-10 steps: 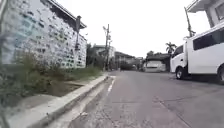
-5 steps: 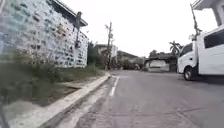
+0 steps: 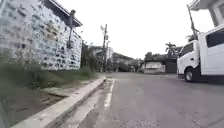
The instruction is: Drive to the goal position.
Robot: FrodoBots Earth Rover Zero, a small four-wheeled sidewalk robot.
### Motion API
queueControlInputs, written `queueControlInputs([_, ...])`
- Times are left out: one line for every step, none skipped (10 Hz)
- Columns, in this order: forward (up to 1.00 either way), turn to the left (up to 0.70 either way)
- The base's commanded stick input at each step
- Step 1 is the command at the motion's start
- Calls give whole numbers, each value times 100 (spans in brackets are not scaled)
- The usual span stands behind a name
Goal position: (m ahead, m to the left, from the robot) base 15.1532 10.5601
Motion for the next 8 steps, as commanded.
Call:
queueControlInputs([100,0])
queueControlInputs([100,0])
queueControlInputs([100,-19])
queueControlInputs([100,-35])
queueControlInputs([100,-40])
queueControlInputs([100,-40])
queueControlInputs([100,-40])
queueControlInputs([100,-40])
